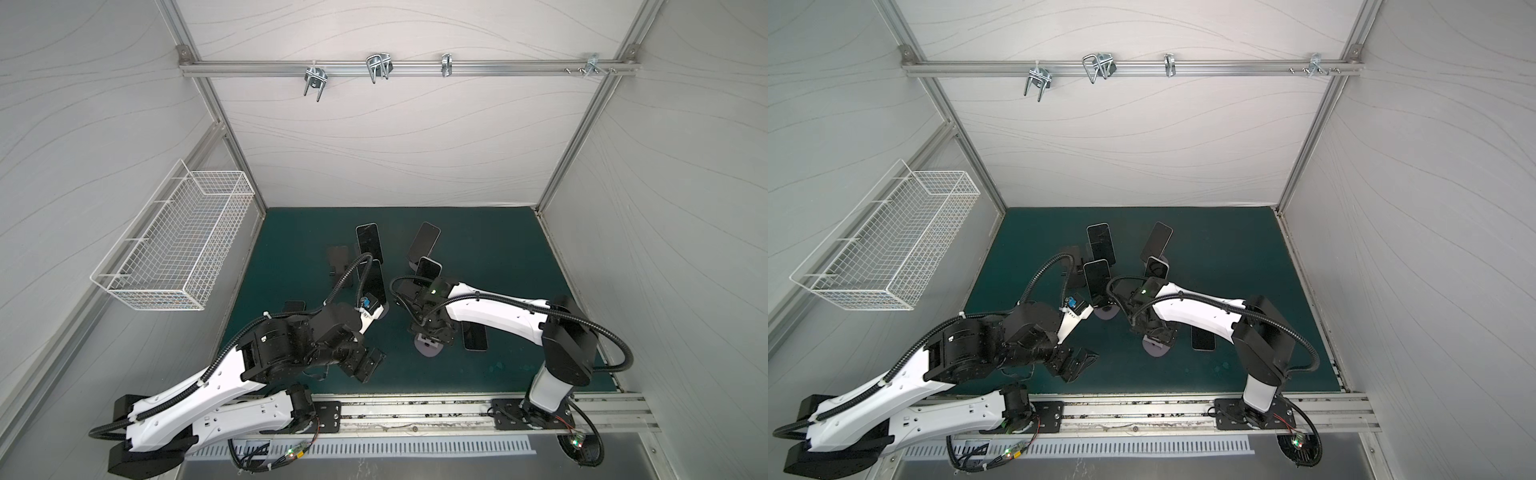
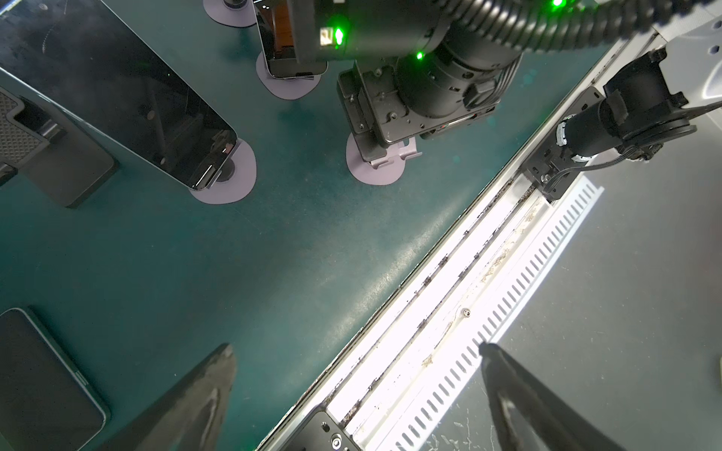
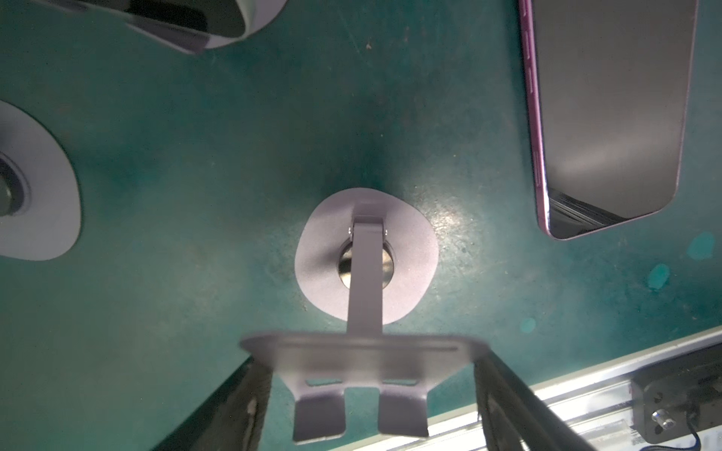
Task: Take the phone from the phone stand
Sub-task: 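Lower the right gripper around the lilac stand's upright arm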
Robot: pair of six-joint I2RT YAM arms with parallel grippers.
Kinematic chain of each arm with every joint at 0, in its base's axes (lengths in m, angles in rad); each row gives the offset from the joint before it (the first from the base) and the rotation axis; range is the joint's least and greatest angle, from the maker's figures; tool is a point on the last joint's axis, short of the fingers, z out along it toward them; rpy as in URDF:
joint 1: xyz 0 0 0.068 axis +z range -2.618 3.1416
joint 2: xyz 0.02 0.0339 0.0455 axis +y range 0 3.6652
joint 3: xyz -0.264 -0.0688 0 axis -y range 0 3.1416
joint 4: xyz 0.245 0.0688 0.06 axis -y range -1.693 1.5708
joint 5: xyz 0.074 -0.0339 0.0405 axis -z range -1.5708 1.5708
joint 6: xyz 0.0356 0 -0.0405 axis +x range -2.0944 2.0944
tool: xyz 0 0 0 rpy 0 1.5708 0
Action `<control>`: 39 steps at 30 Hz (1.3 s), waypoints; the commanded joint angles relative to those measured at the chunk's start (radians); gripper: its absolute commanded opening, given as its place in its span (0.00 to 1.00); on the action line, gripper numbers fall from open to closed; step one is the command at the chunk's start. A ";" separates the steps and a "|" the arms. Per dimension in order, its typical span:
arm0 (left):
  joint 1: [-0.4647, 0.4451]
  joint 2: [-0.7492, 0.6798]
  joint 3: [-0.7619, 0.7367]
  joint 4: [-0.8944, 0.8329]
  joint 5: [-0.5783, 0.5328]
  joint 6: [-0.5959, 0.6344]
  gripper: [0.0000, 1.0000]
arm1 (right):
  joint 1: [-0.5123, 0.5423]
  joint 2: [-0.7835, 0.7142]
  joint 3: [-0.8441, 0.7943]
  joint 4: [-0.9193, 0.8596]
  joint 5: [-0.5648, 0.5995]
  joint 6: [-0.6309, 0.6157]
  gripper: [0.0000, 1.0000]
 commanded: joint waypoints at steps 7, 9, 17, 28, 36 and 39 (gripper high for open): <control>-0.002 -0.005 0.010 0.021 -0.003 -0.011 0.99 | -0.014 0.014 -0.018 0.000 -0.009 0.002 0.78; -0.002 -0.007 0.010 0.021 -0.004 -0.010 0.99 | -0.014 0.012 -0.022 0.004 -0.009 0.002 0.78; -0.002 -0.006 0.011 0.019 -0.008 -0.013 0.99 | -0.018 0.013 -0.030 0.010 -0.012 0.005 0.77; -0.002 -0.014 0.012 0.018 -0.011 -0.013 0.99 | -0.027 0.022 -0.030 0.021 -0.019 -0.002 0.75; -0.002 -0.012 0.011 0.016 -0.014 -0.020 0.99 | -0.036 0.017 -0.044 0.026 -0.021 -0.012 0.74; -0.002 -0.013 0.011 0.016 -0.014 -0.020 0.99 | -0.040 0.011 -0.055 0.035 -0.024 -0.013 0.74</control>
